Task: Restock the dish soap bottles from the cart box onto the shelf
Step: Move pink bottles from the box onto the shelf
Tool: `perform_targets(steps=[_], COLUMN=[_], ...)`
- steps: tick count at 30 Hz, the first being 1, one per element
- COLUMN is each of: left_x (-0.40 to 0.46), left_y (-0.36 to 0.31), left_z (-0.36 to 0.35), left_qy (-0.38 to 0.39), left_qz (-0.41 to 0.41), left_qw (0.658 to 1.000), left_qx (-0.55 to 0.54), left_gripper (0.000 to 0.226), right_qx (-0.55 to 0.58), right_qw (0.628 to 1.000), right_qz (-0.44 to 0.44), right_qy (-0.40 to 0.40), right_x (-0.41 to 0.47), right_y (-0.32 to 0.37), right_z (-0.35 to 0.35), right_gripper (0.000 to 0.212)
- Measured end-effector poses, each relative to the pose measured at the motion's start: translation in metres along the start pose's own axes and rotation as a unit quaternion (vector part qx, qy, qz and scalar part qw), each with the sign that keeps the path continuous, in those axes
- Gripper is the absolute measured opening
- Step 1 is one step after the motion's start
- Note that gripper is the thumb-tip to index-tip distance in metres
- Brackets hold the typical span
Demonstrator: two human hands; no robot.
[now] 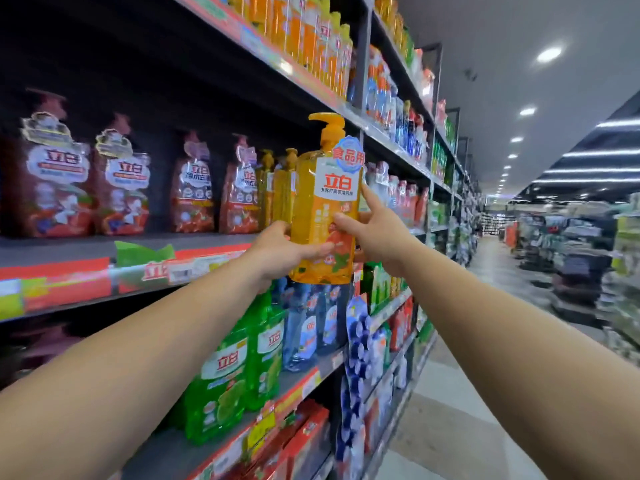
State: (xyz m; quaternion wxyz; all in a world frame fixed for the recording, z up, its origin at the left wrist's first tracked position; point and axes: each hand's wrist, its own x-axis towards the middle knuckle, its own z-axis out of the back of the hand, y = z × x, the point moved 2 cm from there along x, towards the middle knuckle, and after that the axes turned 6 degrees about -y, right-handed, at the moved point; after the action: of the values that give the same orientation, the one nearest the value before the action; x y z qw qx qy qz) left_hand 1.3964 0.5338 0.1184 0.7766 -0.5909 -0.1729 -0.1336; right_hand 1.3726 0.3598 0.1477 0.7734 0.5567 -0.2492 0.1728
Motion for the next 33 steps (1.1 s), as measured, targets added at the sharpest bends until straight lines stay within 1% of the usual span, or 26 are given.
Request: perform_targets(steps=[1,4,5,7,8,9,10,11,13,16,19,21,23,25,30,32,33], left_x=[0.013,0.053,0.065,0.091,0.104,0.117,0.130,0.141,0.164,0.201,0.232,0.249,0.262,0.272,0.295,0.300,0.303], left_y=[0.000,-0.006,-0.011,-0.017,-0.019,-0.021,-0.022,-0.023,-0.023,-0.011,0.006,0.017,0.027,0.035,0.061,0.066,0.067], left_z=[-0.012,-0.049,-0.060,-0.079,-0.085,-0.090,-0.092,-0.094,-0.095,-0.089,-0.083,-0.080,-0.080,-0.083,-0.099,-0.106,-0.109], left_qy=[-0.007,-0.035,-0.045,-0.064,-0.076,-0.092,-0.107,-0.118,-0.128,-0.156,-0.184,-0.197,-0.206,-0.210,-0.221,-0.224,-0.228], left_qz=[0.000,-0.006,-0.008,-0.005,-0.004,-0.004,-0.004,-0.006,-0.007,-0.006,0.001,0.008,0.015,0.018,0.051,0.059,0.057], left_qw=[1.000,0.999,0.999,0.997,0.996,0.994,0.991,0.987,0.979,0.968,0.959,0.954,0.953,0.949,0.924,0.911,0.905], left_qx=[0.004,0.009,0.014,0.031,0.045,0.063,0.085,0.112,0.156,0.196,0.214,0.224,0.222,0.237,0.308,0.342,0.355], left_gripper=[0.081,0.055,0.055,0.070,0.077,0.078,0.072,0.063,0.052,0.048,0.050,0.051,0.046,0.042,0.073,0.078,0.080], right_qx=[-0.002,0.000,0.005,0.012,0.009,0.015,0.019,0.024,0.054,0.078,0.055,0.039,0.030,0.025,0.074,0.108,0.116], right_qw=[1.000,0.999,0.999,0.999,0.999,0.999,0.999,0.999,0.997,0.995,0.993,0.992,0.991,0.990,0.986,0.982,0.980], right_qz=[0.006,0.024,0.027,0.028,0.029,0.029,0.029,0.033,0.044,0.059,0.100,0.111,0.118,0.124,0.091,0.066,0.060], right_qy=[0.008,0.022,0.024,0.028,0.028,0.027,0.025,0.020,0.024,0.033,0.029,0.035,0.050,0.063,0.116,0.136,0.147], right_x=[0.014,0.062,0.081,0.118,0.136,0.153,0.170,0.183,0.208,0.242,0.274,0.292,0.309,0.320,0.340,0.347,0.350], right_y=[-0.009,-0.033,-0.042,-0.059,-0.067,-0.074,-0.082,-0.090,-0.104,-0.119,-0.132,-0.140,-0.151,-0.160,-0.200,-0.221,-0.230], right_z=[0.009,0.041,0.050,0.064,0.066,0.066,0.064,0.061,0.052,0.039,0.022,0.010,0.001,-0.002,-0.006,-0.008,-0.009], right_gripper=[0.047,0.047,0.046,0.039,0.041,0.055,0.071,0.077,0.066,0.057,0.055,0.058,0.062,0.060,0.045,0.046,0.051])
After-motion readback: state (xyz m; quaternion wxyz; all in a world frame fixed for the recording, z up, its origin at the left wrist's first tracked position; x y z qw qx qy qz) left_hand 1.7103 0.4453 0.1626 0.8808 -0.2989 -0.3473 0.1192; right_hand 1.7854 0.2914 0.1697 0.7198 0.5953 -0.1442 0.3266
